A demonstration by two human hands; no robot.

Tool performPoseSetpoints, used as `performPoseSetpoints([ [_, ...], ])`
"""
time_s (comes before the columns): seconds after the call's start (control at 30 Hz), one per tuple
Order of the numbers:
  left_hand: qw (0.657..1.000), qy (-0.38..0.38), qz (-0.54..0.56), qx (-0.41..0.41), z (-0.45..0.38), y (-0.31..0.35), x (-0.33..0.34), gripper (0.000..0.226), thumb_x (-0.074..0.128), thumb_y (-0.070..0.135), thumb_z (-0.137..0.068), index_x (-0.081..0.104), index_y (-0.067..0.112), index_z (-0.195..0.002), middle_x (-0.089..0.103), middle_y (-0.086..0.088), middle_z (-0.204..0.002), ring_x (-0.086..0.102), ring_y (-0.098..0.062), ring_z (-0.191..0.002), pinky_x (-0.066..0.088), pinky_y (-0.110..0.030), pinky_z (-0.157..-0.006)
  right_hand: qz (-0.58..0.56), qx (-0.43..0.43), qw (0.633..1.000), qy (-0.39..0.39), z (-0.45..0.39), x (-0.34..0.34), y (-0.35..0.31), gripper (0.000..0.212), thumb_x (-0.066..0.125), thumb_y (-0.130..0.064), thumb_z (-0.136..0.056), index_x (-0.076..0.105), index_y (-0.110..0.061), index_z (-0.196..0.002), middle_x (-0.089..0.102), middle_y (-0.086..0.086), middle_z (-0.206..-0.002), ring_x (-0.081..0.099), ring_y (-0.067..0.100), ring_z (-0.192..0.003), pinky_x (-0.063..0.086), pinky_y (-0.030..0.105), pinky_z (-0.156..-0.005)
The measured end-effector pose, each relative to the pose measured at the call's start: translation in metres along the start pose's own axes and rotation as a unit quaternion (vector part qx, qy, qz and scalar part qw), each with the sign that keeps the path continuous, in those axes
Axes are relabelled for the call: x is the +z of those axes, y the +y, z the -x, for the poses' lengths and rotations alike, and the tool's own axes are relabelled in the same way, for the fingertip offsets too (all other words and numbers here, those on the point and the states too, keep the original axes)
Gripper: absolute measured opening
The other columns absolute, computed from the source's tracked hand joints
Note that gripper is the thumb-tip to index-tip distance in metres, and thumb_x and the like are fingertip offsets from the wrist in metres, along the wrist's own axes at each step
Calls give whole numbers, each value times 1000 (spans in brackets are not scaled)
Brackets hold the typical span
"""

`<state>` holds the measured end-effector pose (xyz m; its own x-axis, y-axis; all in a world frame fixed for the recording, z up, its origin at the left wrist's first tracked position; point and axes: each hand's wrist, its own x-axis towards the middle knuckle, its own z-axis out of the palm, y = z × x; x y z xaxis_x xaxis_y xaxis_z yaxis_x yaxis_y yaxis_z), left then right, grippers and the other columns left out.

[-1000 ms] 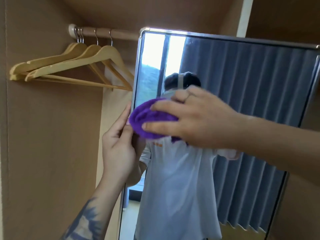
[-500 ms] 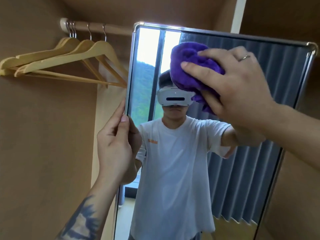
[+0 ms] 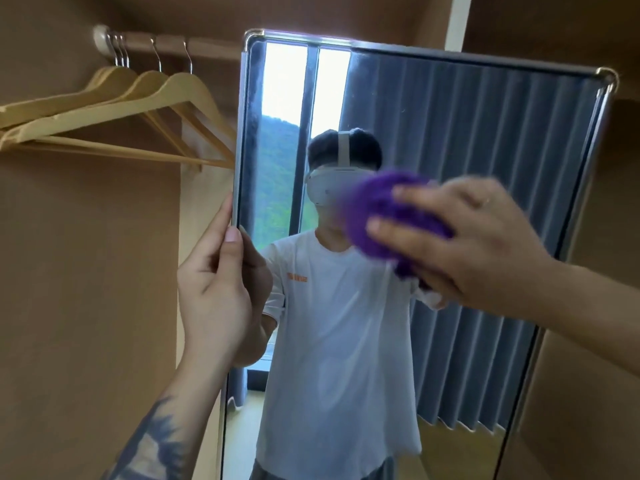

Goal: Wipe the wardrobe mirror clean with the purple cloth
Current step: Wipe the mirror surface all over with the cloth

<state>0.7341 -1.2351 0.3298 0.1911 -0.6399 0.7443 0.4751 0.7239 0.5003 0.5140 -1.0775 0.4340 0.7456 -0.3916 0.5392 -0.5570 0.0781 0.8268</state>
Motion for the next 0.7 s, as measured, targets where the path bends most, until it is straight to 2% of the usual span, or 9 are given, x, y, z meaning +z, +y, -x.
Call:
performPoseSetpoints([
  [0.07, 1000, 2, -8, 2, 1, 0, 1, 39, 43, 1, -111, 52, 6, -150, 59, 38, -65, 57, 23, -65, 40, 7, -64, 1, -108, 993, -40, 7, -5, 5, 46, 53, -42, -107, 47, -30, -151, 64, 14, -139, 60, 34, -107, 45, 46, -90],
  [0.1, 1000, 5, -14, 6, 1, 0, 1, 39, 43, 2, -111, 52, 5, -149, 59, 39, -65, 57, 24, -65, 39, 7, -64, 5, -113, 992, -50, 6, -8, 17, 49, 50, -45, -107, 43, -30, -153, 60, 13, -142, 55, 34, -109, 41, 46, -92],
  [0.27, 999, 9, -41, 21, 2, -3, -2, 36, 44, 6, -112, 55, 15, -145, 60, 44, -71, 56, 27, -72, 39, 8, -70, 29, 136, 990, 9, 11, -14, 42, 60, 45, -52, -105, 41, -22, -157, 47, 19, -148, 49, 42, -114, 36, 51, -95],
  [0.3, 999, 12, -45, 24, 1, -4, -3, 36, 45, 7, -112, 55, 17, -144, 61, 46, -77, 57, 27, -76, 39, 7, -72, 32, 120, 992, 13, 16, -12, 33, 59, 49, -51, -105, 43, -21, -155, 47, 20, -147, 50, 42, -114, 38, 52, -94],
  [0.43, 998, 19, -54, 33, 0, -7, -4, 36, 46, 11, -112, 57, 15, -145, 63, 51, -97, 58, 27, -92, 39, 6, -81, 24, -130, 991, -39, 34, -11, 27, 55, 59, -51, -102, 48, -31, -152, 56, 14, -144, 54, 34, -110, 43, 48, -91],
  [0.47, 998, 19, -54, 34, -1, -7, -5, 36, 47, 14, -111, 57, 17, -146, 63, 51, -101, 59, 26, -96, 40, 5, -83, 25, -116, 992, -43, 34, -13, 37, 57, 58, -51, -103, 45, -31, -154, 55, 14, -144, 54, 35, -110, 42, 49, -91],
  [0.6, 998, 16, -62, 29, -3, -10, -11, 39, 48, 26, -110, 58, 26, -148, 62, 41, -129, 56, 14, -126, 40, -2, -98, 48, 101, 994, 6, 28, -19, 54, 61, 56, -51, -103, 42, -25, -156, 53, 21, -146, 55, 44, -110, 39, 51, -93],
  [0.63, 997, 17, -64, 28, -3, -10, -12, 39, 48, 27, -110, 58, 27, -148, 62, 36, -133, 55, 10, -130, 40, -3, -101, 45, 116, 992, 15, 29, -17, 46, 59, 58, -49, -103, 45, -23, -154, 55, 23, -145, 55, 43, -110, 39, 51, -93],
  [0.7, 997, 18, -65, 26, -3, -10, -12, 40, 48, 28, -110, 58, 28, -148, 61, 31, -138, 54, 7, -133, 39, -5, -104, 39, 29, 999, -1, 34, -14, 26, 56, 62, -46, -102, 49, -22, -150, 58, 23, -142, 54, 40, -110, 43, 50, -92],
])
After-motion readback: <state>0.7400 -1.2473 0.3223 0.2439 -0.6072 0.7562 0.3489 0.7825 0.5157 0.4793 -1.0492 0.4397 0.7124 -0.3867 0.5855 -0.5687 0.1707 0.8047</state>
